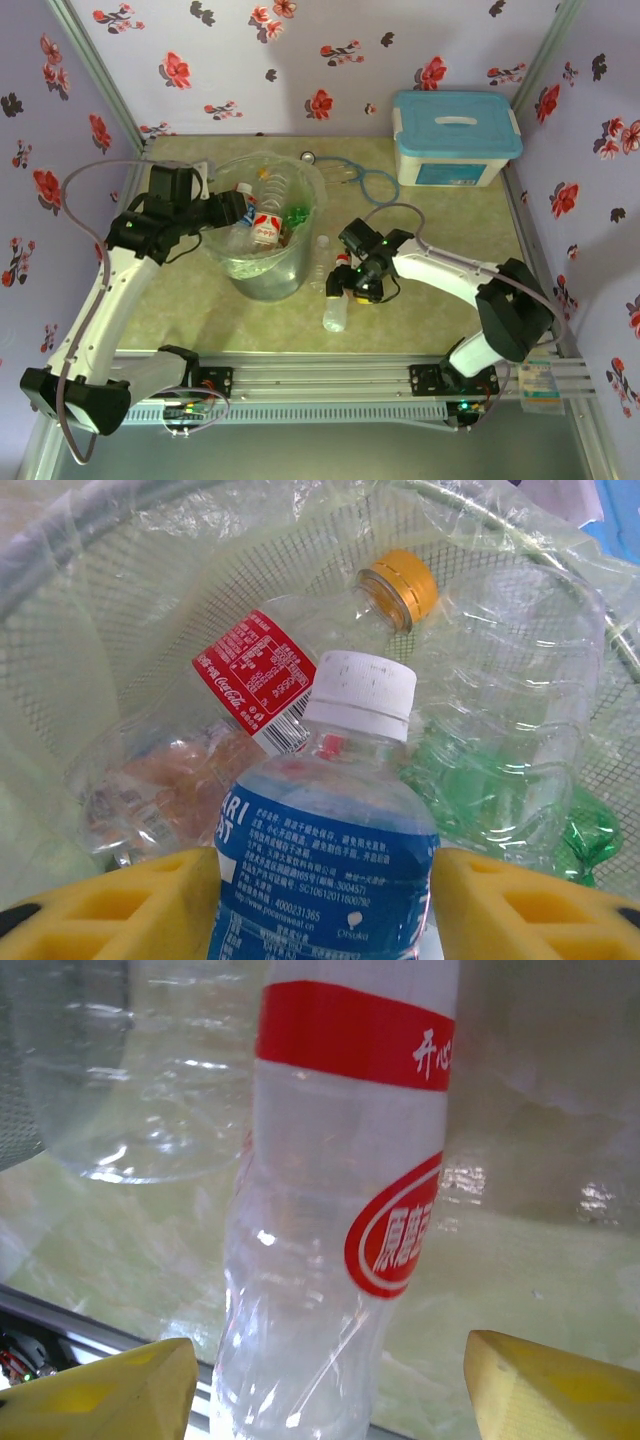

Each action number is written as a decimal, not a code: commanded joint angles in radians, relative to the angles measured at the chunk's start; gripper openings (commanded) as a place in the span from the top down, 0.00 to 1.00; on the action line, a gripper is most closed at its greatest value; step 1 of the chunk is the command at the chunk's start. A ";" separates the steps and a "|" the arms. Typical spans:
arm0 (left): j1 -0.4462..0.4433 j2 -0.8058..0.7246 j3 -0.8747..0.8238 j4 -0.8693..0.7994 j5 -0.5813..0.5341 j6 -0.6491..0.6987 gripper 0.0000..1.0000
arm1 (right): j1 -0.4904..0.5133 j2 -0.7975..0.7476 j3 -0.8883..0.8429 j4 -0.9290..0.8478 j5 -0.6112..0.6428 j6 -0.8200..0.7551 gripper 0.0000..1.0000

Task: Put the plastic bottles in the bin

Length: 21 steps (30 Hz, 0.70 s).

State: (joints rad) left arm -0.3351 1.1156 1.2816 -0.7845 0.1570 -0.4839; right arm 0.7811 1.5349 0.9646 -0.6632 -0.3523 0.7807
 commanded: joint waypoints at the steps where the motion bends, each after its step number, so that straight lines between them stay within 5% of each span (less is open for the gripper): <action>1: 0.000 0.010 0.069 -0.087 -0.023 0.046 0.39 | 0.000 0.031 -0.023 0.067 -0.011 0.034 0.30; 21: 0.048 0.216 0.510 -0.251 -0.003 0.208 0.36 | -0.067 -0.011 -0.031 -0.001 0.067 -0.038 0.56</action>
State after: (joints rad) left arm -0.2955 1.3106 1.7325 -0.9737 0.1493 -0.3267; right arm 0.7410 1.5642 0.9287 -0.6037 -0.3202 0.7780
